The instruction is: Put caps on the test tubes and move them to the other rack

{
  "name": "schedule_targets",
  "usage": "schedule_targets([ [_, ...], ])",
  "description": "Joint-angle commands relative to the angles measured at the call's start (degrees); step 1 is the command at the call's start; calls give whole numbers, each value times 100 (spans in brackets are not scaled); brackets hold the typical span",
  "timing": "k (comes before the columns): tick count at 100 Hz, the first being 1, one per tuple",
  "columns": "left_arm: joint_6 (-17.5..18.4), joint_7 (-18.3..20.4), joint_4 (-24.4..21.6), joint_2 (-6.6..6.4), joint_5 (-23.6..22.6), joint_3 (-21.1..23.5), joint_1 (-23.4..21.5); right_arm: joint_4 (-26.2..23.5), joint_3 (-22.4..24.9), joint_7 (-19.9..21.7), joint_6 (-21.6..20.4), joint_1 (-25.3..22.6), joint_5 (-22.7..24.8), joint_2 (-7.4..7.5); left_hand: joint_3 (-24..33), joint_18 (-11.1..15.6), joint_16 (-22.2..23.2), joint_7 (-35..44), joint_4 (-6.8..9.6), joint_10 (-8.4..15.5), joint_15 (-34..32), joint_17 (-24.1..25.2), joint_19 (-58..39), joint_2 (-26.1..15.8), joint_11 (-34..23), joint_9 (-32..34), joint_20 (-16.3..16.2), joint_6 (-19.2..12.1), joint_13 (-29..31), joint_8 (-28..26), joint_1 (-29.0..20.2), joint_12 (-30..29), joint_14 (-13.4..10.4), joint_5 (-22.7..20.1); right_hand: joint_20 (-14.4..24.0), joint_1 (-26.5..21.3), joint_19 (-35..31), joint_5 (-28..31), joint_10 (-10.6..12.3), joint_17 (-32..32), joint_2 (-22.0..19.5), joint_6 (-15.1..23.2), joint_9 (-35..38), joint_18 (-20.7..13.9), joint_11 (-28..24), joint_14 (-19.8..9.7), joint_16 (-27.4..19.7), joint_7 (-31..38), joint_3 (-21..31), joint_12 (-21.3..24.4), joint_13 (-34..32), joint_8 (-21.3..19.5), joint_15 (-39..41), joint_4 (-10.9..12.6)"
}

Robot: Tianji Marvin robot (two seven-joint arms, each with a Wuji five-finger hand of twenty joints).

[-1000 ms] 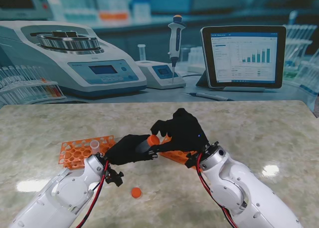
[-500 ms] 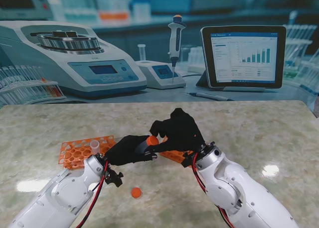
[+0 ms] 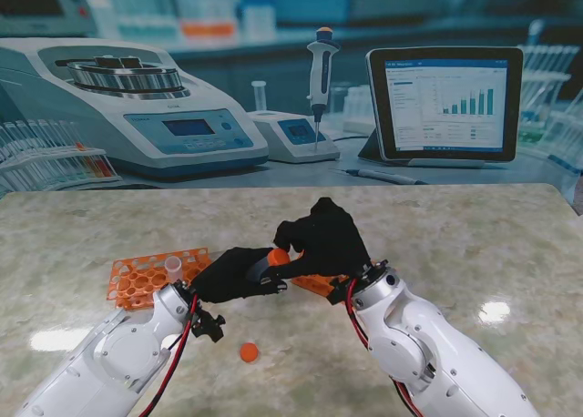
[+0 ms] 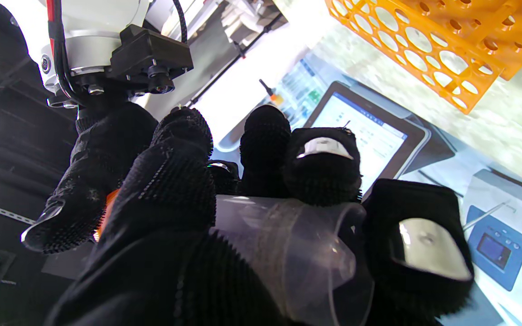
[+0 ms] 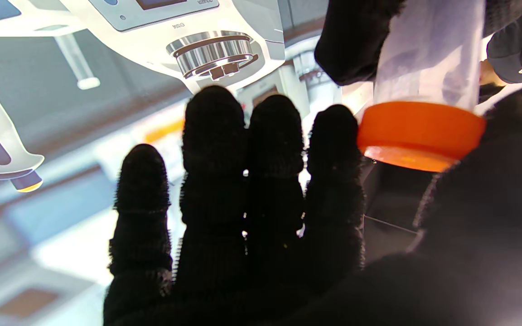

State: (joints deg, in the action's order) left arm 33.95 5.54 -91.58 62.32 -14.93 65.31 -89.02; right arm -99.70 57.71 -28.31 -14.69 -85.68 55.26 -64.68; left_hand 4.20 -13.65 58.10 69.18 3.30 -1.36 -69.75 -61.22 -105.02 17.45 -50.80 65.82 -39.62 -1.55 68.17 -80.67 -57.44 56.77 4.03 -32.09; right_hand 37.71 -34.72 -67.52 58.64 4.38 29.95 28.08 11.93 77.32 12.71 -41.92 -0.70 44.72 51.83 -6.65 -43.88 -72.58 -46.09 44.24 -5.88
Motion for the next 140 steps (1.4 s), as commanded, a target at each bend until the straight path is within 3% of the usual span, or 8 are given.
schedule_targets([
  [1, 42, 24, -100, 25, -13, -29, -7, 58, -46, -8, 80, -14, -21, -51, 36, 818, 83, 127, -23, 247, -164, -111, -1064, -299, -114, 61, 31, -288, 354, -174, -148, 100, -221, 14, 129, -452, -194, 484, 168, 17, -232, 895, 212, -78, -181, -135, 91, 351, 660, -58, -262, -174, 204, 181],
  [13, 43, 23, -99, 26, -14, -30, -6, 74, -73, -74, 139, 8, -37, -69, 34, 820, 83, 129, -24, 245, -164, -112, -1064, -297, -115, 65, 31, -288, 354, -175, -144, 100, -221, 12, 129, -200, -229, 624, 205, 57, -368, 906, 274, -85, -250, -121, 84, 498, 650, -35, -270, -367, 335, 190],
  [15, 43, 23, -99, 26, -15, -30, -6, 75, -77, -86, 149, 11, -40, -72, 34, 820, 83, 129, -23, 246, -164, -112, -1064, -293, -115, 64, 31, -288, 354, -176, -145, 100, -221, 11, 106, 101, -243, 650, 201, 58, -218, 897, 278, -80, -266, -122, 27, 440, 1249, 5, -255, -580, 396, 209],
  [16, 43, 23, -99, 25, -15, -30, -6, 75, -78, -90, 153, 12, -41, -73, 36, 820, 83, 130, -23, 247, -164, -112, -1064, -294, -115, 64, 31, -288, 354, -176, -147, 100, -221, 10, 93, 1025, -251, 676, 212, 60, 243, 906, 284, -84, -287, -124, -32, 390, 3195, 41, -252, -772, 427, 36],
  [17, 43, 23, -99, 25, -15, -29, -6, 75, -78, -93, 157, 13, -43, -74, 35, 820, 83, 130, -23, 247, -164, -112, -1064, -296, -115, 63, 31, -288, 354, -176, -145, 100, -221, 10, 91, 1428, -252, 682, 210, 60, 445, 908, 286, -82, -289, -121, -54, 386, 4076, 49, -258, -816, 414, -117],
  [21, 44, 24, -99, 25, -16, -29, -7, 71, -80, -100, 173, 13, -49, -78, 34, 820, 83, 130, -24, 248, -164, -112, -1064, -297, -115, 63, 31, -289, 354, -176, -142, 100, -221, 9, 91, 1866, -255, 704, 215, 66, 598, 925, 297, -83, -291, -124, -65, 391, 4887, 59, -260, -862, 423, -283],
  [90, 44, 35, -97, 22, -13, -20, -6, -106, 127, 63, 111, -173, -80, -49, 37, 835, 83, 128, -24, 246, -164, -112, -1063, -300, -114, 66, 35, -288, 354, -175, -141, 100, -221, 11, -23, 2908, 453, -659, -151, -603, -737, 105, -1049, 36, 1584, 108, -189, -1469, 3898, 737, 760, -152, -1057, -226],
  [140, 35, 37, -113, 21, -19, -25, -11, -479, 656, 550, -454, -587, -153, 36, 40, 835, 83, 128, -25, 243, -164, -112, -1064, -298, -113, 63, 36, -281, 354, -176, -151, 100, -221, 12, -61, 2605, 757, -1200, -274, -999, -299, -265, -1695, 137, 2370, 188, -349, -2399, 4222, 1183, 1294, 513, -1581, -134],
])
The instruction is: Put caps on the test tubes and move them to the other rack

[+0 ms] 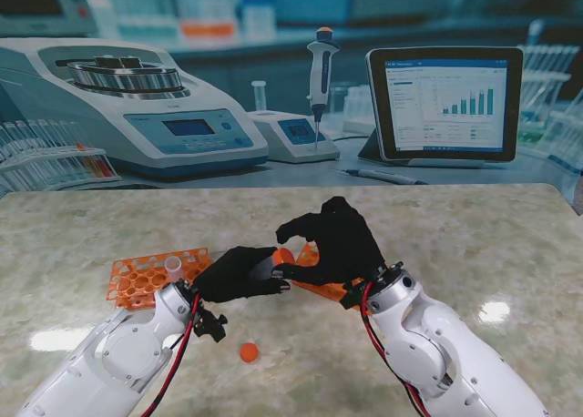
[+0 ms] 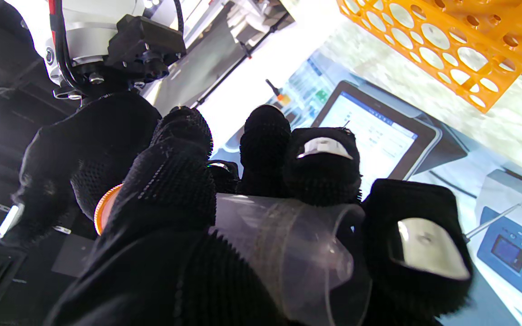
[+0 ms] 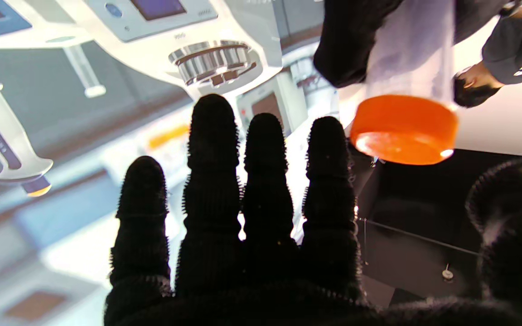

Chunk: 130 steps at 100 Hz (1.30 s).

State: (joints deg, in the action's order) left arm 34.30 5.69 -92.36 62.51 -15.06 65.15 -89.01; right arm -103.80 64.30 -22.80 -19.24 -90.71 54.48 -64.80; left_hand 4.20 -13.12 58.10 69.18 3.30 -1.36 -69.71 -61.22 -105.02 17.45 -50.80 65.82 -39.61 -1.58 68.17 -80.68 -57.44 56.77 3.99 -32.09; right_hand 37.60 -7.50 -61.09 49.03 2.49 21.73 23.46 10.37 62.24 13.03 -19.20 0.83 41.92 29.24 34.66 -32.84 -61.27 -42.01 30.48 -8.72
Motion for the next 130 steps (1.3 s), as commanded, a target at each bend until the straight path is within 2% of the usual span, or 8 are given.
schedule_targets([
  [1, 0, 23, -35, 2, -7, -10, -12, -75, 7, 18, -13, -91, -88, 49, 40, 782, 83, 128, -25, 243, -167, -112, -1064, -296, -113, 64, 34, -278, 354, -175, -151, 100, -217, 12, -50, -128, 116, -241, -85, -179, 172, -115, -191, 107, 101, 36, -69, -144, 91, 81, 168, 108, -209, 151],
  [48, -11, 24, -37, 2, -9, -19, -7, -110, 139, 264, -229, -136, -137, 86, 38, 782, 83, 127, -26, 244, -167, -112, -1065, -294, -115, 60, 34, -279, 354, -175, -150, 102, -217, 13, 45, -682, 91, -192, -38, -169, 690, -87, -95, 96, 31, 11, -57, -60, 70, 79, 161, 140, -278, 132],
  [80, -19, 29, -38, 2, -9, -26, -3, -5, 58, 263, -237, -22, -234, 66, 41, 782, 83, 126, -24, 244, -165, -112, -1065, -297, -113, 61, 34, -278, 351, -175, -153, 101, -215, 14, 138, -1343, -8, 172, 92, -52, 425, 173, 382, 64, -310, -63, -4, 374, -452, -160, -114, -167, -143, 88],
  [93, -17, 27, -37, 2, -10, -24, -3, 37, 23, 228, -223, 12, -246, 58, 38, 782, 84, 127, -25, 250, -165, -112, -1065, -295, -115, 63, 34, -282, 351, -176, -147, 101, -215, 13, 136, -1958, -57, 365, 119, 6, 170, 275, 611, 45, -442, -78, 1, 514, -1086, -267, -267, -292, -55, 146],
  [98, -18, 27, -37, 2, -10, -24, -3, 46, 17, 223, -218, 19, -250, 56, 37, 782, 84, 127, -25, 250, -165, -112, -1065, -297, -115, 63, 34, -281, 351, -176, -146, 101, -215, 14, 128, -2376, -80, 379, 136, 17, 13, 348, 668, 38, -483, -85, 6, 649, -1715, -308, -306, -141, -18, 59],
  [100, -19, 27, -38, 2, -10, -24, -3, 49, 15, 223, -216, 21, -252, 56, 38, 782, 84, 127, -25, 250, -165, -112, -1065, -298, -115, 63, 34, -280, 351, -176, -147, 101, -215, 12, 116, -2848, -96, 343, 141, 33, -225, 384, 702, 39, -503, -93, 1, 903, -2651, -325, -334, 163, 1, 198],
  [104, -19, 28, -37, 2, -10, -25, -3, 55, 10, 221, -215, 27, -255, 55, 38, 782, 84, 128, -25, 250, -165, -112, -1065, -298, -115, 63, 34, -280, 351, -175, -147, 101, -215, 10, 119, -3337, -111, 381, 146, 52, -463, 443, 763, 27, -540, -95, 14, 917, -3543, -341, -374, 109, 29, 349],
  [130, -21, 29, -41, 2, -8, -25, -5, 75, -20, 208, -201, 50, -277, 48, 39, 782, 84, 128, -25, 249, -165, -112, -1065, -300, -114, 62, 34, -288, 351, -175, -147, 101, -215, 12, 122, -3634, -185, 545, 194, 152, -523, 679, 1071, -5, -696, -118, 49, 1355, -3722, -407, -595, 263, 170, 384],
])
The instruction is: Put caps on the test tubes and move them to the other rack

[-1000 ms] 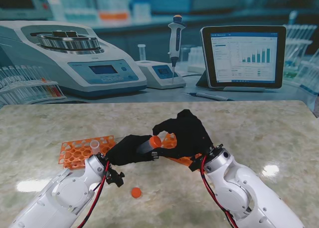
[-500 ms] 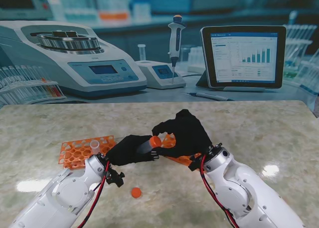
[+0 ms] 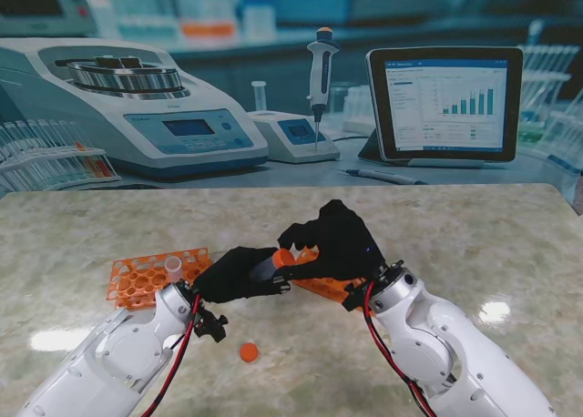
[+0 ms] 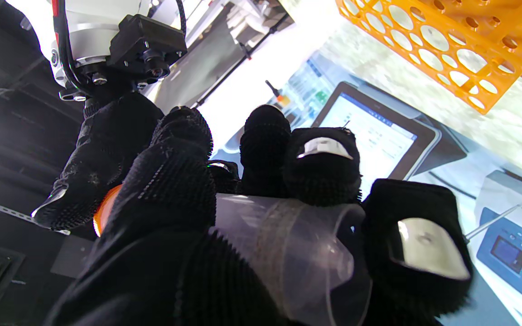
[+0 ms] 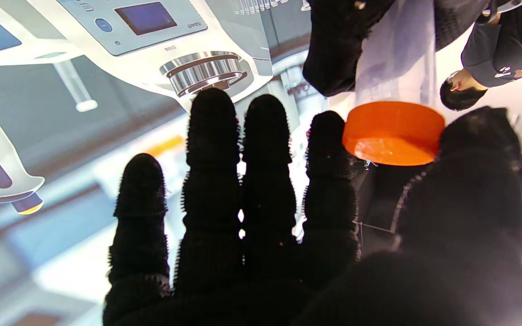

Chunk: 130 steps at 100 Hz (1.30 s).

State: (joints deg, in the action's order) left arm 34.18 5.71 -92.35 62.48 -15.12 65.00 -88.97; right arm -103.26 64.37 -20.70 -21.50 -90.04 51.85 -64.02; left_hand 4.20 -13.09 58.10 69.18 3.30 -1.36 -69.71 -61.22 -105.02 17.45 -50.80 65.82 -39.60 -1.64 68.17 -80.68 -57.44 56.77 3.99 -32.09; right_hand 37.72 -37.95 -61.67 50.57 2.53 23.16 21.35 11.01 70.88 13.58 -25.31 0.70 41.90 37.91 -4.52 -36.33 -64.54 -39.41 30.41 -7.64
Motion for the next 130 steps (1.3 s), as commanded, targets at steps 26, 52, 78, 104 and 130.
schedule_targets([
  [26, -10, 24, -42, 5, -4, -13, -6, 49, -57, -82, 18, 2, 1, -41, 38, 779, 84, 128, -24, 250, -165, -112, -1065, -293, -114, 65, 34, -276, 351, -174, -144, 101, -215, 10, 120, -817, -215, 611, 254, 122, -231, 858, 495, -99, -273, -143, 90, 827, 239, -148, -482, -4, 325, 283],
  [52, 1, 17, -41, 6, -9, -10, -8, 104, -150, -155, 53, 65, 34, -48, 36, 779, 84, 127, -25, 248, -164, -113, -1065, -295, -115, 69, 35, -277, 351, -173, -139, 102, -215, 11, 128, -835, -351, 860, 304, 258, -236, 837, 747, -150, -567, -188, 146, 1080, 221, -312, -691, -68, 555, 304],
  [78, 15, 14, -43, 5, -17, -1, -15, 191, -322, -381, 257, 169, 225, -52, 37, 775, 84, 128, -24, 250, -164, -113, -1068, -293, -113, 67, 34, -283, 351, -173, -136, 101, -215, 11, 109, -487, -505, 1235, 345, 420, -249, 770, 956, -181, -852, -232, 174, 1042, 240, -461, -876, -444, 811, 341],
  [104, 18, 9, -41, 5, -23, -1, -15, 295, -464, -648, 442, 256, 284, -88, 42, 769, 84, 129, -22, 252, -164, -113, -1071, -290, -113, 65, 35, -279, 351, -173, -144, 102, -215, 8, 100, -170, -645, 1530, 346, 497, -295, 730, 1072, -193, -1156, -240, 213, 1004, 334, -577, -986, -1116, 1075, 418],
  [130, 26, -5, -39, 8, -37, 0, -17, 346, -548, -700, 533, 302, 248, -109, 42, 781, 84, 128, -23, 252, -164, -115, -1078, -290, -114, 66, 37, -289, 351, -171, -139, 103, -215, 8, 123, 41, -730, 1731, 378, 524, -268, 803, 1169, -206, -1442, -236, 302, 1202, 298, -686, -1051, -1353, 1310, 412],
])
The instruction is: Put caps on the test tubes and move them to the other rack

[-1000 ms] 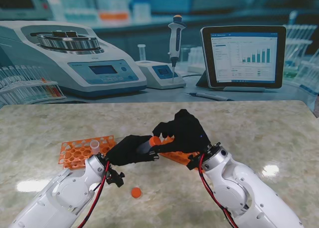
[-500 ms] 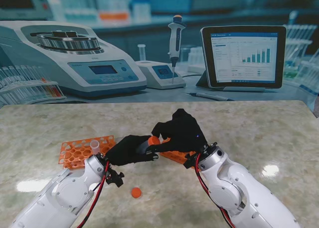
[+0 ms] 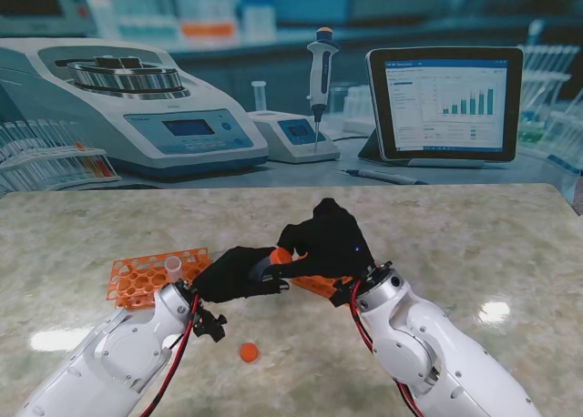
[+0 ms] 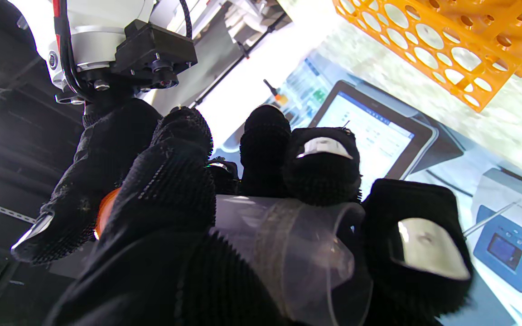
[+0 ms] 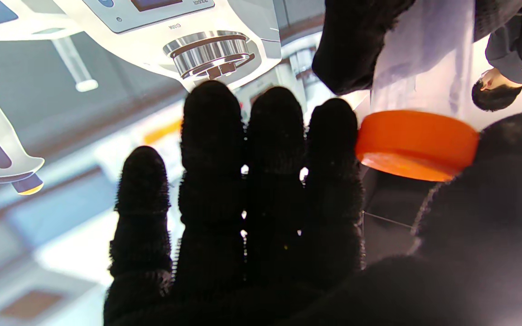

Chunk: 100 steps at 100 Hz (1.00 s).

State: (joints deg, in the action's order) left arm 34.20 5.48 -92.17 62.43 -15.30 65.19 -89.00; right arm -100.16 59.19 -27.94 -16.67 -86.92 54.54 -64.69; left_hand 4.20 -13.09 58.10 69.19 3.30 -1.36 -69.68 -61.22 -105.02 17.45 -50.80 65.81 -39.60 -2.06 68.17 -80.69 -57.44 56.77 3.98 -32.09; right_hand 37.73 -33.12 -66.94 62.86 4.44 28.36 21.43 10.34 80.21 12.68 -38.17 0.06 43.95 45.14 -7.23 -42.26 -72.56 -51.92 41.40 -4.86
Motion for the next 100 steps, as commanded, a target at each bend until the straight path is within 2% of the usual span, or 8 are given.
schedule_targets([
  [1, 24, 18, -57, 13, -19, -18, -14, 38, -33, 23, 54, -8, -22, -43, 42, 781, 84, 127, -23, 252, -168, -115, -1078, -290, -114, 67, 37, -247, 351, -170, -139, 103, -214, 8, 123, -432, -207, 510, 187, 9, -277, 871, 241, -117, -167, -177, 100, 488, 569, -95, -250, -107, 223, 134],
  [30, 27, 18, -57, 13, -18, -16, -15, 104, -142, -96, 270, 76, -94, -90, 42, 781, 84, 126, -22, 253, -167, -114, -1081, -290, -113, 66, 40, -245, 349, -170, -134, 104, -214, 12, 110, 49, -349, 928, 273, 168, -376, 1190, 289, -148, -813, -176, 87, 988, 596, -48, -269, -290, 781, 118],
  [55, 26, 18, -55, 13, -16, -16, -12, 121, -162, -84, 350, 104, -161, -107, 44, 782, 84, 127, -22, 257, -167, -114, -1082, -289, -112, 67, 43, -248, 349, -170, -134, 103, -214, 9, 88, 449, -395, 1050, 314, 206, -562, 1315, 288, -156, -1012, -175, 10, 1182, 539, 68, -266, -350, 930, 103],
  [64, 24, 19, -54, 13, -16, -18, -10, 96, -141, 30, 351, 93, -195, -97, 42, 782, 84, 127, -23, 257, -167, -114, -1083, -296, -111, 67, 43, -248, 349, -170, -126, 103, -214, 8, 54, 741, -345, 905, 299, 145, -623, 1273, 259, -147, -869, -158, -106, 1114, 541, 209, -240, -331, 785, 95],
  [78, 21, 20, -54, 13, -14, -22, -7, 82, -113, 98, 326, 78, -234, -93, 46, 780, 84, 128, -23, 247, -165, -113, -1082, -301, -111, 64, 45, -251, 346, -172, -133, 103, -212, 13, 27, 1110, -217, 557, 200, 9, -812, 1116, 155, -118, -329, -94, -182, 780, 577, 319, -161, -233, 333, 73],
  [100, 22, 20, -55, 13, -17, -18, -11, 24, -15, 61, 302, 0, -285, -105, 44, 771, 84, 128, -23, 263, -164, -113, -1078, -297, -112, 61, 48, -247, 344, -172, -130, 105, -211, 13, 7, 1371, 13, 4, 23, -230, -1165, 812, -320, -50, 332, 40, -163, 138, 644, 339, 236, -11, -229, 95],
])
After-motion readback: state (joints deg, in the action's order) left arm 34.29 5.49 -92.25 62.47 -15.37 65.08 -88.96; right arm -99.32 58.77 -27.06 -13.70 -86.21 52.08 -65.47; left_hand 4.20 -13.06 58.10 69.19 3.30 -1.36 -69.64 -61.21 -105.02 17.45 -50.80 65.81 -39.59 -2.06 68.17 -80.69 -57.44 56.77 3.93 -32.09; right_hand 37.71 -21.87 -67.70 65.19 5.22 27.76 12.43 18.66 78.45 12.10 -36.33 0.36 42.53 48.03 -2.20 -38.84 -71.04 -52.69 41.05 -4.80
